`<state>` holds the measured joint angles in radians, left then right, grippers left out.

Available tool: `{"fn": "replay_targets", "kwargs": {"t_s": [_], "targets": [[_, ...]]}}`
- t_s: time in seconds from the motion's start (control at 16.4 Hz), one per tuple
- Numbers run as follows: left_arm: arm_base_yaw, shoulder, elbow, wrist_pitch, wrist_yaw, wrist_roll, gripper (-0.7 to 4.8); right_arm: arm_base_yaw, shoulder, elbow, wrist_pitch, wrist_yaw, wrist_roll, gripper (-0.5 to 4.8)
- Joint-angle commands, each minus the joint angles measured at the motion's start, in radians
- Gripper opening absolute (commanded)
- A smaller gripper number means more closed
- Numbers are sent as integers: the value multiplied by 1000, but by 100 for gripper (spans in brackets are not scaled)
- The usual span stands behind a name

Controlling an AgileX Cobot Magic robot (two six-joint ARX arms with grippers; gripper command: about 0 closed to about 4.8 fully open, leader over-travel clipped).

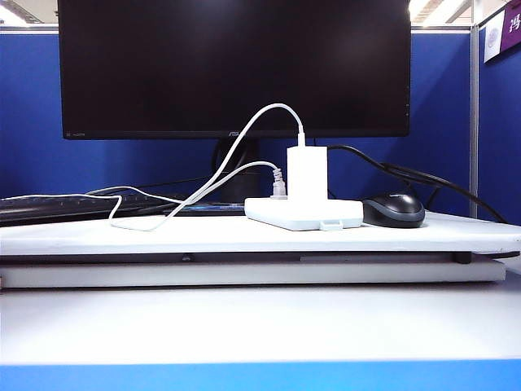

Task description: Unplug the white charger from the socket, then place it next to the socket.

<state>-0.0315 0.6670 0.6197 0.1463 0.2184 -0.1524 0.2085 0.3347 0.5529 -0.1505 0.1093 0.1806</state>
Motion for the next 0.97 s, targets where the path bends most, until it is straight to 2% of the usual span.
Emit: {"fn": "replay_targets", "kwargs": {"t_s": [0.06, 0.18, 0.3, 0.49, 0.61, 0.73, 0.79, 0.97], "targets": [[-21, 240, 206, 7, 207, 21, -5, 0, 149, 114, 29, -50, -96, -1], [-73, 390, 341, -2, 309, 49, -5, 1, 251, 169, 63, -86, -96, -1], [-151, 484, 433, -29, 317, 74, -5, 1, 334, 188, 136, -163, -95, -1], [-292, 603, 562, -198, 328, 280, -5, 3, 432, 193, 200, -232, -50, -1], [-362, 656, 597, -301, 320, 365, -5, 16, 460, 193, 201, -243, -53, -1], [-402, 710, 598, -334, 320, 372, -5, 59, 510, 192, 221, -241, -80, -1], [-412, 737, 599, -353, 318, 406, -5, 65, 547, 192, 238, -244, -86, -1], [-419, 779, 600, -397, 235, 437, -5, 124, 684, 192, 340, -239, -77, -1]]}}
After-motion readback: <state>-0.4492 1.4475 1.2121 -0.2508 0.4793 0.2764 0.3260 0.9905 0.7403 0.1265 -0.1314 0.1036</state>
